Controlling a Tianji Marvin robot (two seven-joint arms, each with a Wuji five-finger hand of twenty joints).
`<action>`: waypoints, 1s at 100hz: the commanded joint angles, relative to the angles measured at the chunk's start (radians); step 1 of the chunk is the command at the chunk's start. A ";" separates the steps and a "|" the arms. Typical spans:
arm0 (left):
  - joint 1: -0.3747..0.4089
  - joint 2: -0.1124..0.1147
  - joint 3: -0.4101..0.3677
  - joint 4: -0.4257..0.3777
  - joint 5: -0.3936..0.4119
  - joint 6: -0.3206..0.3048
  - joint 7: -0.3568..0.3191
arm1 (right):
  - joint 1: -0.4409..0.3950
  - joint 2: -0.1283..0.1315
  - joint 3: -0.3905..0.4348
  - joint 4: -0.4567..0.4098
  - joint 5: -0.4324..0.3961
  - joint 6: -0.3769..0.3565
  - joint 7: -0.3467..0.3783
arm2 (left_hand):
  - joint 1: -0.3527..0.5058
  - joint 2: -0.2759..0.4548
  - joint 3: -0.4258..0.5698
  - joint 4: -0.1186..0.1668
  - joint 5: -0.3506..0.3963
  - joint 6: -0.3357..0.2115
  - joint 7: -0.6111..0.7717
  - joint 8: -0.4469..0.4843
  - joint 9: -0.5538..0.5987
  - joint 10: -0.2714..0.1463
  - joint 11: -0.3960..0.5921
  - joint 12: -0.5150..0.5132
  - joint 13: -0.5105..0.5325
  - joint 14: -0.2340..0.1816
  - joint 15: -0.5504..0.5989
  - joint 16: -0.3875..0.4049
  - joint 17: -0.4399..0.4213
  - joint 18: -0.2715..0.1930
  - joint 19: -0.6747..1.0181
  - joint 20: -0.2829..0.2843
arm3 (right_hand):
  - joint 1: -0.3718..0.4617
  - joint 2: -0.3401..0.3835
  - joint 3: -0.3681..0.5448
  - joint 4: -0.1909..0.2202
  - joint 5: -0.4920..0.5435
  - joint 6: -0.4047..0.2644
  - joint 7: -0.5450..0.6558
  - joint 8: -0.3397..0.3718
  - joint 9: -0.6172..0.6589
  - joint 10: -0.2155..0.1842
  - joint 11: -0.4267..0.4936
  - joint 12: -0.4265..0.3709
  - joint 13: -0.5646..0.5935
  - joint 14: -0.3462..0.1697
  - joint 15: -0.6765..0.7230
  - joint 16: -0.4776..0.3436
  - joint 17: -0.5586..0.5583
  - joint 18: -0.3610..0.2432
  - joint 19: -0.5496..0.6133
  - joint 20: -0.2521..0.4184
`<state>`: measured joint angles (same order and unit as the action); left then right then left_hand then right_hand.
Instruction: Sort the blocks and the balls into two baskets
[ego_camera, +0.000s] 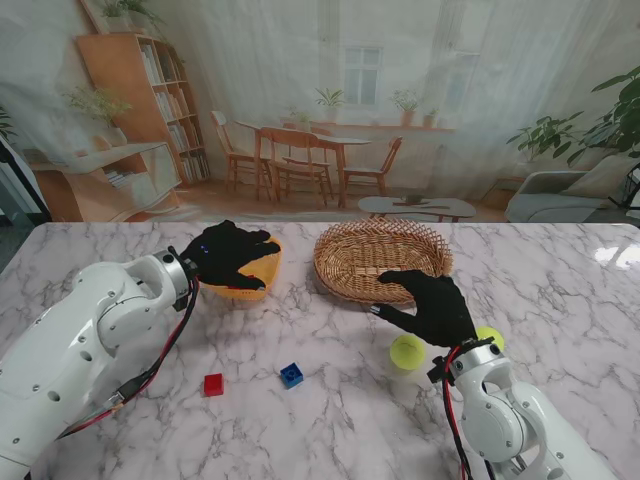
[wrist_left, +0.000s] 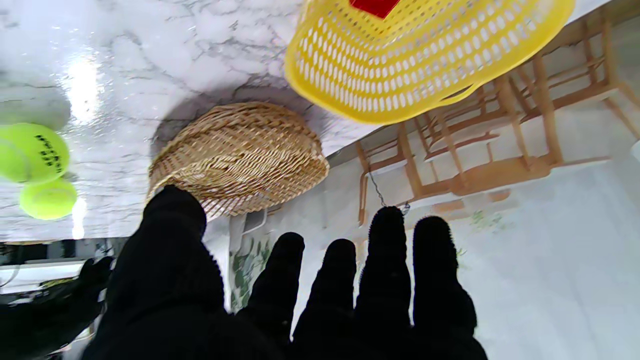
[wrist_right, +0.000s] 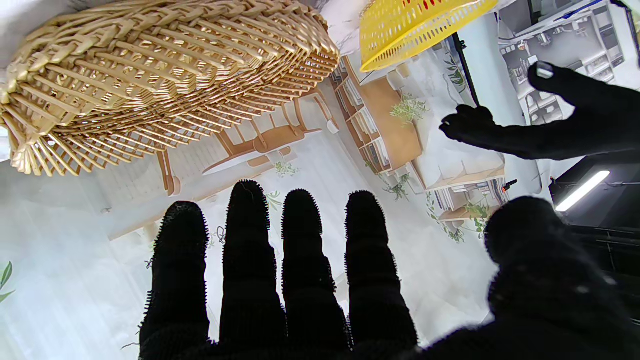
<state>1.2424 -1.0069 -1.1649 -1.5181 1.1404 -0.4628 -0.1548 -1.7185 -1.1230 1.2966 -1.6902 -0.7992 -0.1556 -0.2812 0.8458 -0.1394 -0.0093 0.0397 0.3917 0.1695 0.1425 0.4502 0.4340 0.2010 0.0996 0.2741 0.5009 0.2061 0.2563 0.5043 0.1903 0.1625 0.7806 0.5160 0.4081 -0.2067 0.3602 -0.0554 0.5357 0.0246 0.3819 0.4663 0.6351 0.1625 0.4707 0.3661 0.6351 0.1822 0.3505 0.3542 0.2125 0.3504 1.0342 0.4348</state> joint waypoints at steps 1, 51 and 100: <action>0.023 0.001 -0.006 -0.032 0.002 -0.023 -0.001 | -0.009 0.000 0.003 -0.006 0.001 0.008 0.001 | -0.014 0.029 -0.004 -0.029 -0.022 0.017 -0.019 -0.012 -0.020 0.016 -0.017 -0.014 -0.035 0.015 -0.024 -0.011 -0.015 0.016 -0.025 -0.020 | 0.011 0.042 -0.018 0.022 0.012 -0.022 -0.011 0.001 0.014 -0.002 -0.027 0.008 0.015 0.016 -0.058 0.008 -0.012 0.024 -0.015 0.009; 0.193 0.006 -0.047 -0.156 0.029 -0.196 0.046 | -0.039 -0.005 0.037 -0.017 -0.005 0.001 -0.034 | -0.025 0.046 -0.007 -0.034 -0.001 0.015 -0.016 -0.014 0.022 0.003 -0.006 0.001 -0.021 0.011 -0.018 -0.017 -0.013 0.024 -0.028 -0.021 | 0.013 0.044 -0.022 0.022 0.019 -0.020 -0.012 0.000 0.016 0.000 -0.030 0.009 0.013 0.018 -0.059 0.008 -0.014 0.025 -0.016 0.009; 0.265 0.012 -0.037 -0.192 0.021 -0.248 0.027 | -0.047 -0.007 0.044 -0.020 -0.008 -0.001 -0.048 | -0.079 0.024 -0.019 -0.043 -0.088 0.049 -0.080 -0.058 -0.071 0.021 -0.053 -0.025 -0.046 0.006 -0.031 -0.028 -0.021 0.005 -0.040 -0.030 | 0.015 0.046 -0.024 0.022 0.015 -0.021 -0.015 0.000 0.015 -0.001 -0.030 0.010 0.014 0.017 -0.058 0.008 -0.014 0.023 -0.017 0.010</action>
<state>1.5106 -0.9972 -1.2168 -1.7175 1.1664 -0.7183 -0.0911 -1.7584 -1.1277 1.3379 -1.7074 -0.8037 -0.1561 -0.3262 0.8013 -0.1281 -0.0055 0.0292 0.3575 0.1893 0.0955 0.4142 0.4199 0.2028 0.0730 0.2709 0.4871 0.2068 0.2562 0.4913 0.1865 0.1628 0.7683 0.5075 0.4081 -0.2067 0.3580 -0.0554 0.5362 0.0246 0.3819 0.4663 0.6353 0.1625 0.4608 0.3661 0.6351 0.1898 0.3505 0.3542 0.2125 0.3505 1.0335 0.4351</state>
